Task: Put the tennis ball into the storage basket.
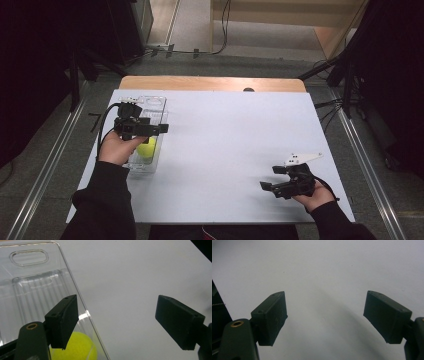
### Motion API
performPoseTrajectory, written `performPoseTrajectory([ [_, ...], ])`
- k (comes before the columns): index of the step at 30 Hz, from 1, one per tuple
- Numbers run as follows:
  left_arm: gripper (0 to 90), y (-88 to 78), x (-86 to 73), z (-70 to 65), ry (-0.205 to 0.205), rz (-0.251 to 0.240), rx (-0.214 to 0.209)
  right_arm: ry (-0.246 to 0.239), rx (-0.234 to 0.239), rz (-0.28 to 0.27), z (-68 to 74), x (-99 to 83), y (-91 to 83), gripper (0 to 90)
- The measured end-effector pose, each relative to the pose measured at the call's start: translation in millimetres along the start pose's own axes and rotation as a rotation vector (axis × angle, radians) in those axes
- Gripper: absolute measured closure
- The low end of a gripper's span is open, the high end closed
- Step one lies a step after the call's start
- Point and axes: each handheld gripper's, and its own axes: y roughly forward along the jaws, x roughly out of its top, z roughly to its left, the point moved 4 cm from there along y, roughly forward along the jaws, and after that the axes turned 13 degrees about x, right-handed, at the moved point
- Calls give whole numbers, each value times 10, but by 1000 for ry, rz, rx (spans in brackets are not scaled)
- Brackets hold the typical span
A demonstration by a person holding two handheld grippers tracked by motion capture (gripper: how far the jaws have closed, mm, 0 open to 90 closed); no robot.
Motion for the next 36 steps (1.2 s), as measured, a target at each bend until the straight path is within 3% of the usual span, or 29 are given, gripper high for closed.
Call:
performPoseTrajectory([
  [19,192,74,-20,-279,91,19,-51,-4,4,2,7,-1,2,169],
  [23,192,97,-29,-329,93,9,-78,-5,4,3,7,-1,4,169],
  [36,192,192,-102,-425,111,28,-100,-5,5,3,8,-3,0,169],
])
